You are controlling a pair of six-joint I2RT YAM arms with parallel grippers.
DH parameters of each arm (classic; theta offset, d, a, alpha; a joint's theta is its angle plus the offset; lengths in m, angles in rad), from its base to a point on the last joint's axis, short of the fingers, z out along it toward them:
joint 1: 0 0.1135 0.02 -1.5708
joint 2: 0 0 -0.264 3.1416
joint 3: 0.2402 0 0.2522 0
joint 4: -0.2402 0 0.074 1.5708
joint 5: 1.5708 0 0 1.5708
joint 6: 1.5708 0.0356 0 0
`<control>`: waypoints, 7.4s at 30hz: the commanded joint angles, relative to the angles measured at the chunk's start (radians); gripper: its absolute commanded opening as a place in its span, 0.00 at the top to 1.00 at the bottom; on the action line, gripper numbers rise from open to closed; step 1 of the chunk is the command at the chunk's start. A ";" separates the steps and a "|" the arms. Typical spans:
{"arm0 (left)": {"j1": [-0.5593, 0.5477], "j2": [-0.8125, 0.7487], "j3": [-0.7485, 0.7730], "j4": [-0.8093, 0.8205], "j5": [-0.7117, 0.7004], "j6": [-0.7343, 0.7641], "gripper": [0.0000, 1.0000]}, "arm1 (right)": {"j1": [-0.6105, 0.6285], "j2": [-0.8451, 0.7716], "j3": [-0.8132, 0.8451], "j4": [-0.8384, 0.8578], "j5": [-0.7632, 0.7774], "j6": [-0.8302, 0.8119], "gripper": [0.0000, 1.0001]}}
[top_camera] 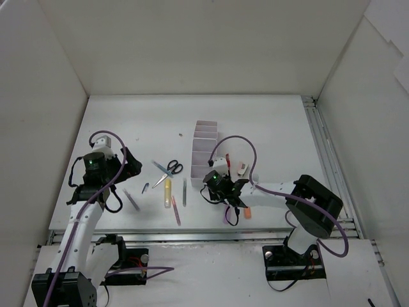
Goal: Sort the stationery into containers
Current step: Pick up the pen from the center of the board, then close the pen cap on the pen.
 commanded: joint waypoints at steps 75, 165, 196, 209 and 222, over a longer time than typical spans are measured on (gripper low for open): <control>-0.354 0.631 0.281 -0.206 -0.391 0.011 1.00 | -0.361 -0.587 -0.093 -0.166 -0.279 -0.183 1.00; -0.758 0.118 0.072 0.656 -0.530 -0.385 1.00 | -0.041 -0.321 0.016 0.644 -0.428 -0.305 1.00; -0.811 0.275 0.107 0.678 -0.245 -0.285 0.86 | -0.125 -0.369 0.133 0.783 -0.279 -0.475 1.00; -0.811 0.006 0.138 0.506 -0.510 -0.153 0.01 | -0.141 -0.424 -0.031 0.777 -0.348 -0.463 1.00; -0.791 0.190 0.335 0.537 -0.532 -0.124 0.00 | -0.062 -0.406 -0.042 0.739 -0.363 -0.513 1.00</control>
